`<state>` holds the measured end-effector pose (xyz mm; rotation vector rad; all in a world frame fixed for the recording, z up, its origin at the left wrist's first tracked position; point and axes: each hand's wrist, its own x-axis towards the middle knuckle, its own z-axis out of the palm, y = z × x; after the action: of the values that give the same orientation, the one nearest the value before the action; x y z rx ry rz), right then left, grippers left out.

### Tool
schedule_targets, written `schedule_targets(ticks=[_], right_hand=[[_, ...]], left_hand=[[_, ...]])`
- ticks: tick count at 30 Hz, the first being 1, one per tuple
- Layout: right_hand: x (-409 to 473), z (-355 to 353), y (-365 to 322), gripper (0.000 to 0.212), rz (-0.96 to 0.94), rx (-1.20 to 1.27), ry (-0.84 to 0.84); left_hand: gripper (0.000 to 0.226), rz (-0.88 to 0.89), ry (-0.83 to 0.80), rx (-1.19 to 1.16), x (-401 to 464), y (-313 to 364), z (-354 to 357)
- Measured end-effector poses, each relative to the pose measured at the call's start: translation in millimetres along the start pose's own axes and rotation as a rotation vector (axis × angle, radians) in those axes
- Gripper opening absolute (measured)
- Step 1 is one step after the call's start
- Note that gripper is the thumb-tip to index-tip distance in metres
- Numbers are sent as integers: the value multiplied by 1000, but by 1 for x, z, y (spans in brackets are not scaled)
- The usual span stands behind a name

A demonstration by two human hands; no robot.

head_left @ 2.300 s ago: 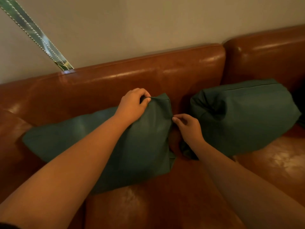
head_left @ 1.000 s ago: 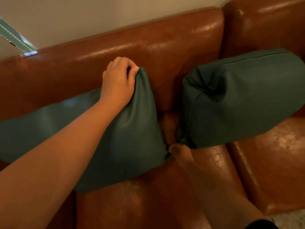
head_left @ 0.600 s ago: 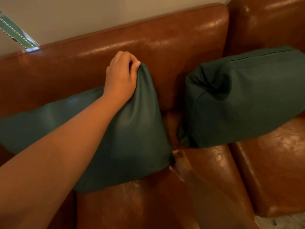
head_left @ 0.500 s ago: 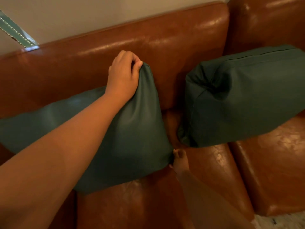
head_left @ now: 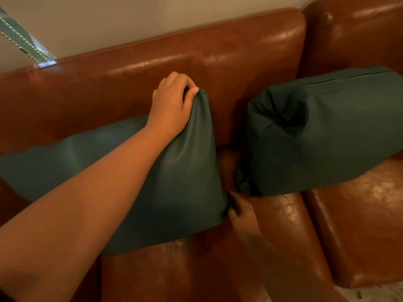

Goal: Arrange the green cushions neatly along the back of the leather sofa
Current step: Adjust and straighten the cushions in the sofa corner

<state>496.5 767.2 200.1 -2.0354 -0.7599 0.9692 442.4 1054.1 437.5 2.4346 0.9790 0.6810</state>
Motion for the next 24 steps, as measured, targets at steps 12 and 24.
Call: schedule_targets(ticks=[12,24], right_hand=[[-10,4,-20,11,426,546,43],[18,-21,-89,24,319,385,206]], left_hand=[[14,-22,110,-19,0,-8,7],[17,13,115,-42,-10,-20,-38]])
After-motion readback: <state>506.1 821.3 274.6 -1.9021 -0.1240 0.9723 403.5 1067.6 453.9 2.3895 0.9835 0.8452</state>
